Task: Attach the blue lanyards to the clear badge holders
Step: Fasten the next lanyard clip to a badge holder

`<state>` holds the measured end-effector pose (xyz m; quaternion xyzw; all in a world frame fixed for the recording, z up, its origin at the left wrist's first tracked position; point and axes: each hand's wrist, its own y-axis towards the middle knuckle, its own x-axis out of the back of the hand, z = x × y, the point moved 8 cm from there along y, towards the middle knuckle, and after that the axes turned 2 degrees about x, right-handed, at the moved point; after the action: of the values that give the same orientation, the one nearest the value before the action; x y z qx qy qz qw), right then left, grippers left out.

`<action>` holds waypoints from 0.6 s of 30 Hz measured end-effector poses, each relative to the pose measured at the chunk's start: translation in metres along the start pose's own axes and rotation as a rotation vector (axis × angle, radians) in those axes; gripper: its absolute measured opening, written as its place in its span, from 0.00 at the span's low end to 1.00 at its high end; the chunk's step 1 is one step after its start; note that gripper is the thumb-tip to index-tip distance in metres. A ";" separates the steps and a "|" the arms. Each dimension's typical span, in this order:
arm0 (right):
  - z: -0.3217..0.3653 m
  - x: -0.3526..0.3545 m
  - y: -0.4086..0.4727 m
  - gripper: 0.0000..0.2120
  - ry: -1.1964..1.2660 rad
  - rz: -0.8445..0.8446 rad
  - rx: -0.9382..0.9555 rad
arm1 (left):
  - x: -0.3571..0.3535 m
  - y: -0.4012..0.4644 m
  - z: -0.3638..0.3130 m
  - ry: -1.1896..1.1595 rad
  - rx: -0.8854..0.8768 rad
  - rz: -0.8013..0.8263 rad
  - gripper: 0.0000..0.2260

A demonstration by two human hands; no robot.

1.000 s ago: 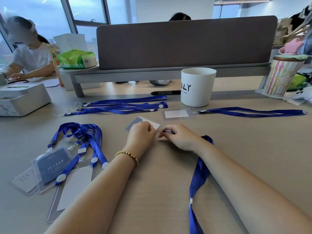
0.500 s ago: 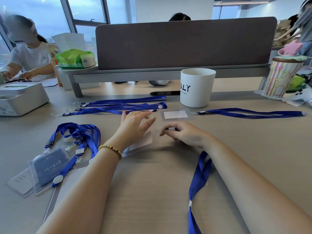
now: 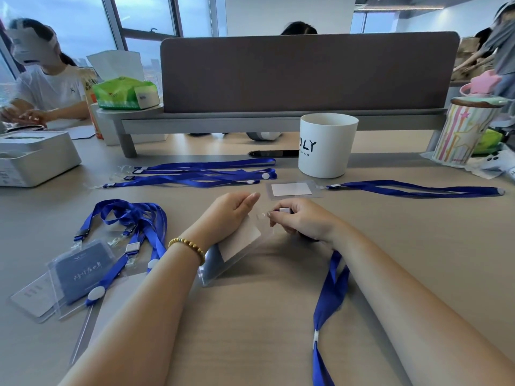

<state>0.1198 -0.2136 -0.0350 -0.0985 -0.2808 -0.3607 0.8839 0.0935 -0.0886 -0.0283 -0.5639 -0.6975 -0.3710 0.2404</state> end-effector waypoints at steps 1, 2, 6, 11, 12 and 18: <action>0.000 -0.001 0.000 0.11 -0.006 0.014 -0.012 | -0.002 -0.001 -0.001 0.045 0.003 0.025 0.17; -0.001 -0.003 0.001 0.10 -0.016 0.035 -0.028 | -0.004 -0.002 -0.003 0.070 -0.004 0.043 0.17; -0.005 -0.010 0.007 0.08 -0.208 0.026 -0.061 | -0.002 -0.003 -0.021 -0.026 -0.062 0.009 0.16; -0.007 -0.004 0.007 0.10 -0.230 -0.051 -0.040 | -0.002 -0.006 -0.016 0.105 -0.056 0.053 0.17; -0.007 -0.001 0.006 0.11 -0.228 -0.065 -0.033 | -0.002 -0.005 -0.010 0.132 -0.038 0.055 0.19; -0.004 0.020 0.000 0.10 -0.147 -0.161 0.015 | -0.010 -0.003 0.011 0.293 0.042 0.123 0.18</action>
<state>0.1332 -0.2272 -0.0272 -0.0954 -0.3547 -0.4202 0.8298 0.0944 -0.0859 -0.0430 -0.5404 -0.6267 -0.4190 0.3737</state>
